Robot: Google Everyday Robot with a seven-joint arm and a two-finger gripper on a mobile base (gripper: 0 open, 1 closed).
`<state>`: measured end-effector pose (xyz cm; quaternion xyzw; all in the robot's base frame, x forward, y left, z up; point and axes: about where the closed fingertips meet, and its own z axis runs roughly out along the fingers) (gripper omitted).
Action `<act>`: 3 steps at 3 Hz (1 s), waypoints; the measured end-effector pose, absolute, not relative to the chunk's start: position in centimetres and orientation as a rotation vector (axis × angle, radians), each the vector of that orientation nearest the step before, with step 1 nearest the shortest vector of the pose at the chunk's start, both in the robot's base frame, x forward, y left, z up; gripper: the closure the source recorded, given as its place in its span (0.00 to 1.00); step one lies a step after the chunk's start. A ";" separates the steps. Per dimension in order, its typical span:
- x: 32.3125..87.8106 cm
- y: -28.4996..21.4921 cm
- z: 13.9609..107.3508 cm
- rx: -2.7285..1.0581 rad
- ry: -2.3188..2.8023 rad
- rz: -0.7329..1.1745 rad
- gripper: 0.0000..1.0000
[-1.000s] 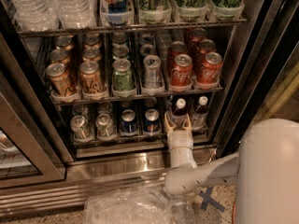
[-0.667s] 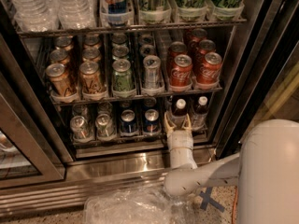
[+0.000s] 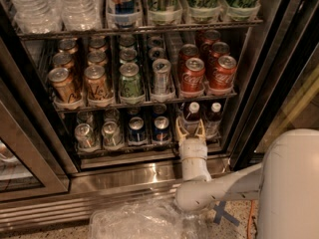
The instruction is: Pick blue plastic bottle from bottom shelf of fridge
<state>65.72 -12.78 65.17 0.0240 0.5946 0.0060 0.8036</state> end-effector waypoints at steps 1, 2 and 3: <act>65.7 -12.8 65.0 0.051 1.274 0.013 1.00; 62.9 -13.2 68.4 0.034 1.204 0.049 1.00; 59.2 -13.3 70.8 0.018 1.179 0.099 1.00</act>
Offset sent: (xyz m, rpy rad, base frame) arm -0.0846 -0.0123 0.0857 0.0034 -0.1859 0.0887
